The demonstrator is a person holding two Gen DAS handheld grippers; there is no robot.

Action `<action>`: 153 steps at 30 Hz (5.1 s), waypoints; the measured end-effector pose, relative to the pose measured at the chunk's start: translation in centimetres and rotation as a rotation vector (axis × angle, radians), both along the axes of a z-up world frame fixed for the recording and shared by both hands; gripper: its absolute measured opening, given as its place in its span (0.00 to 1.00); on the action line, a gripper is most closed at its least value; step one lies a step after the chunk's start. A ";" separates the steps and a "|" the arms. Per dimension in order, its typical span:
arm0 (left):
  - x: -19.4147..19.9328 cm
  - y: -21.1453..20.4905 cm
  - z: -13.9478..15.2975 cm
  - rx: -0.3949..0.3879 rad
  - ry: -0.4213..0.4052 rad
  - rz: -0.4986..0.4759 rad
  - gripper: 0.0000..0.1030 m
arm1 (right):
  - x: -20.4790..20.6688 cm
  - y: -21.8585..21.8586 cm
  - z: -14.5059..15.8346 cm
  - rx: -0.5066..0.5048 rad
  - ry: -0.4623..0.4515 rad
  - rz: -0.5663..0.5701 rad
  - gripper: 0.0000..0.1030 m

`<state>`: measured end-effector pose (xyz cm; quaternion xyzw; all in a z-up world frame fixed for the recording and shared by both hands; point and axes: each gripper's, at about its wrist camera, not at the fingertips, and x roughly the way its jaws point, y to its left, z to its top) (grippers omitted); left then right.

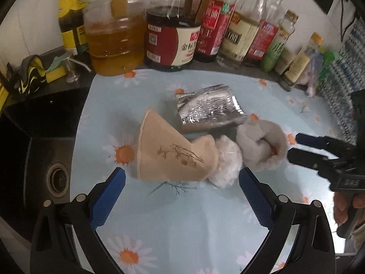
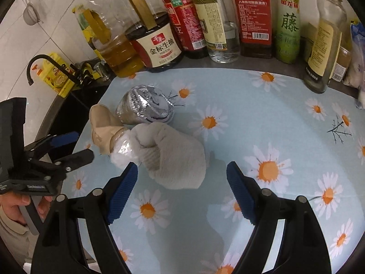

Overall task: Collect trash
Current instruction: 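Grasp the tan paper cup with the left tool while the right tool grasps the grey towel, then lift the paper cup and towel and carry both over the black bin, then open the left tool and the right tool to drop cup and towel into the bin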

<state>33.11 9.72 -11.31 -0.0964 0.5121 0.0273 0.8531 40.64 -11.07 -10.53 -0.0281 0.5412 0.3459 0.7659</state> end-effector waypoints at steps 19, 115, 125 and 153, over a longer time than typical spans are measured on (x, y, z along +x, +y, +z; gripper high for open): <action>2.0 0.0 -1.4 0.045 0.020 -0.011 0.81 | 0.7 1.7 -1.8 -0.035 -0.007 0.085 0.29; -31.4 -1.3 -8.5 -0.257 0.117 -0.053 0.79 | -31.1 -0.4 -5.1 -0.100 0.166 -0.001 0.21; -31.7 -2.6 -13.4 -0.278 0.234 -0.077 0.79 | -30.9 -0.2 -8.1 -0.110 0.229 -0.017 0.22; -30.0 -2.7 -14.9 -0.266 0.294 -0.080 0.89 | -28.7 -0.4 -8.8 -0.063 0.269 -0.080 0.41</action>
